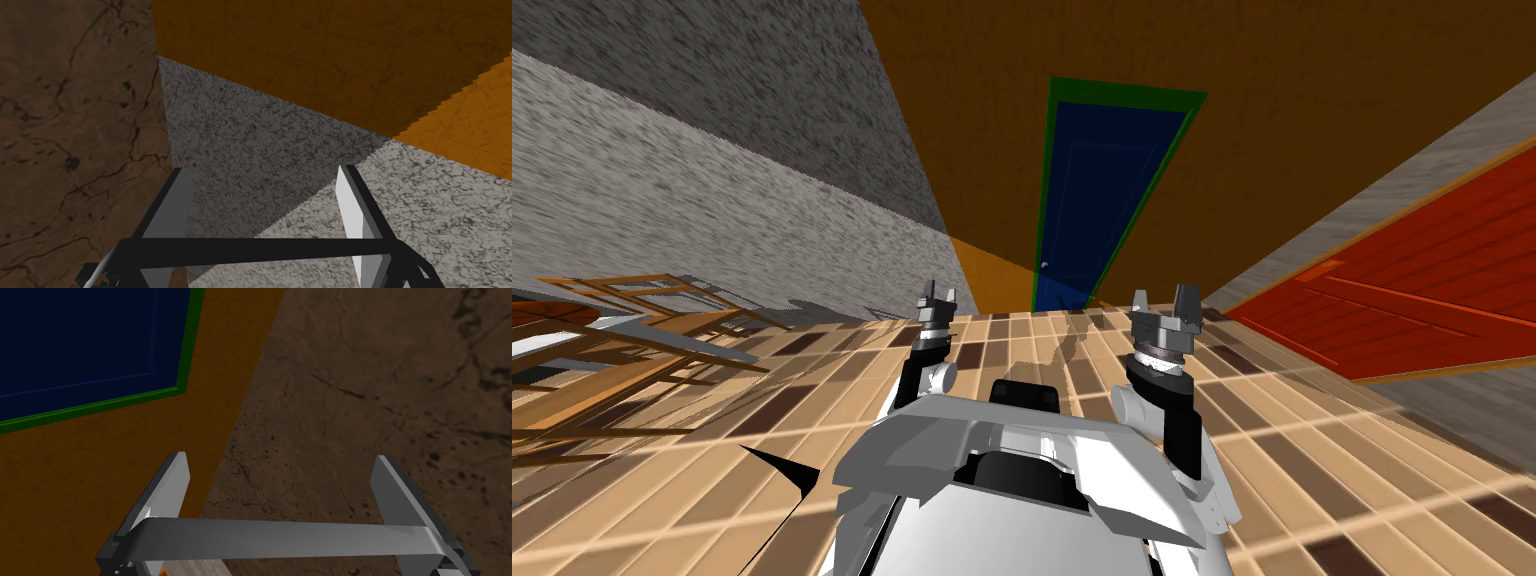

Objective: Pull the door open

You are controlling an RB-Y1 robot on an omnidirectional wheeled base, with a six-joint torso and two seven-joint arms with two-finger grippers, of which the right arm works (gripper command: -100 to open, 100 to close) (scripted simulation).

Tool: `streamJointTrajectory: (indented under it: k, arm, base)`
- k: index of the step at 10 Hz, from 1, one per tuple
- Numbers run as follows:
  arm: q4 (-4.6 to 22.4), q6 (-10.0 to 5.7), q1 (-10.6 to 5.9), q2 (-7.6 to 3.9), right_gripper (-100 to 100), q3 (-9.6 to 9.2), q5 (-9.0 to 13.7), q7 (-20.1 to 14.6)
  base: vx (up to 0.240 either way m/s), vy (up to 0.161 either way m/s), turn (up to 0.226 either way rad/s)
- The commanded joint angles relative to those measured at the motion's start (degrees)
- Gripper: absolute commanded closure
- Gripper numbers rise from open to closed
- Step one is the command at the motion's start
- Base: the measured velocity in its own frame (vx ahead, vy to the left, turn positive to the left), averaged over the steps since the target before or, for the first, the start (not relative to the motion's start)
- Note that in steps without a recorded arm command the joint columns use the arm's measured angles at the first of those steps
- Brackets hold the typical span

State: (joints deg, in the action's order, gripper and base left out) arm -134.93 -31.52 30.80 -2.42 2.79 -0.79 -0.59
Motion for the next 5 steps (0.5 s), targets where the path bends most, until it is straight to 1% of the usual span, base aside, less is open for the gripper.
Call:
streamJointTrajectory:
  k: [1, 3, 4, 5]
  arm:
    - [1.8, -0.39, -0.63, -0.34, -100, 0.14, -0.4, 1.2]
    - [4.3, -0.95, -1.51, -0.74, -100, 0.35, -1.1, 2.9]
    - [5.7, -1.27, -2.02, -0.96, -100, 0.46, -1.4, 3.8]
    - [6.6, -1.47, -2.33, -1.09, -100, 0.54, -1.7, 4.4]
  base:
    - [0.037, 0.008, 0.002]
    - [0.106, 0.007, 0.002]
    - [0.143, -0.003, 0.003]
    - [0.129, 0.006, 0.006]
